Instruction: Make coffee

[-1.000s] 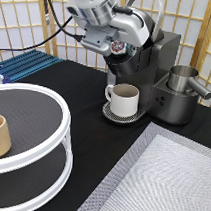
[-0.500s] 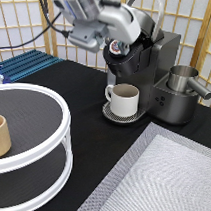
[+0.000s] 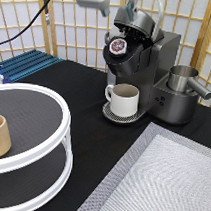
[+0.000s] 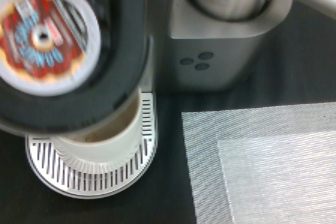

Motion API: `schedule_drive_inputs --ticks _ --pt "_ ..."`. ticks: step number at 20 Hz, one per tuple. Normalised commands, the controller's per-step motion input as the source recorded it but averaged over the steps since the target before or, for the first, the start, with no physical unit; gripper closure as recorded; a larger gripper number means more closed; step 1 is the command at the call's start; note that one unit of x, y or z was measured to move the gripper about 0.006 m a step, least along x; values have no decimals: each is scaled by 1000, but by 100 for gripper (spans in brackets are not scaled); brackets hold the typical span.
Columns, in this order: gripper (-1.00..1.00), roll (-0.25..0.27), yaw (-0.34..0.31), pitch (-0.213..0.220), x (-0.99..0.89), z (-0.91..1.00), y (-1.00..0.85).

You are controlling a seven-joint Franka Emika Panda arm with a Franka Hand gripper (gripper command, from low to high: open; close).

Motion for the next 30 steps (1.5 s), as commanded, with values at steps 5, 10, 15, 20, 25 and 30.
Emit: schedule_drive_inputs --ticks 5,10,15,20,25,30 --pt "-100 -261 0 106 191 618 867" --pt "-100 -275 0 136 320 213 536" --pt "-100 -250 -2 161 415 17 143" --pt "-100 -219 0 181 415 0 -11" --pt "-100 -174 0 181 456 0 -68" --pt "-100 -65 3 192 390 -61 -293"
